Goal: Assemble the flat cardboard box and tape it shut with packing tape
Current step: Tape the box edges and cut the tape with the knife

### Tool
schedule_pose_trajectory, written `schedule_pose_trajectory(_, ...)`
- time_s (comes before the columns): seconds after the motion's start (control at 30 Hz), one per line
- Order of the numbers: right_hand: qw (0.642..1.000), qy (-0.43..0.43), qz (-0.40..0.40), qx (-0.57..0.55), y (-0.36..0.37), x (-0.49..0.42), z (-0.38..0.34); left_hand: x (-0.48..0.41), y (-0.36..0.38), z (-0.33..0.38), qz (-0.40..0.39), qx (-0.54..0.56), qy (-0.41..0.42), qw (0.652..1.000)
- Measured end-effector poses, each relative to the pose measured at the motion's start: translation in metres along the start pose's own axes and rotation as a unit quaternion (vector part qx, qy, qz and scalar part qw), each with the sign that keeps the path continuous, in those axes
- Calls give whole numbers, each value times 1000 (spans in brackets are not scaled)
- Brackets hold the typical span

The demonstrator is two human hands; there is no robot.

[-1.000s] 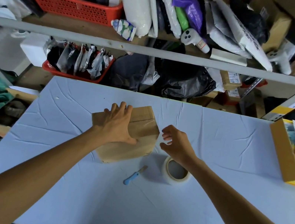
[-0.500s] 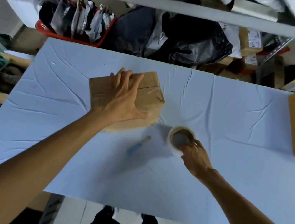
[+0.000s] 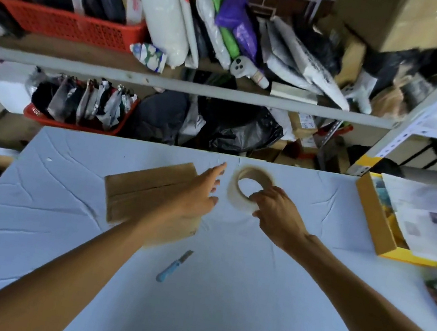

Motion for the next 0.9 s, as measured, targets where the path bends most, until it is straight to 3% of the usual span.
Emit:
schedule_pose_trajectory(0.2,999,14,42,-10,-26,-9,-11,-13,-1,19,115,15,-25,993)
schedule_pose_trajectory(0.4,998,16,49,-43,-27,-12,-23,-10,-11,23,170,53,-78,981)
schedule_pose_trajectory(0.53,997,14,48,-67,-26,-13,-26,-7,-25,18,176,111,-106,972)
schedule_pose_trajectory(0.9,989,57,7,-136,-14,-19,-33,4,-39,1,141,30,-149,978)
Point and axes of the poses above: each hand's wrist, its own x-axis away from the middle knuckle, its own y-axis out of the palm, z = x × y, the point moved 2 cm from there along -x, towards the middle knuckle, and after that the axes turned 14 degrees about -x, right-handed, at the moved point
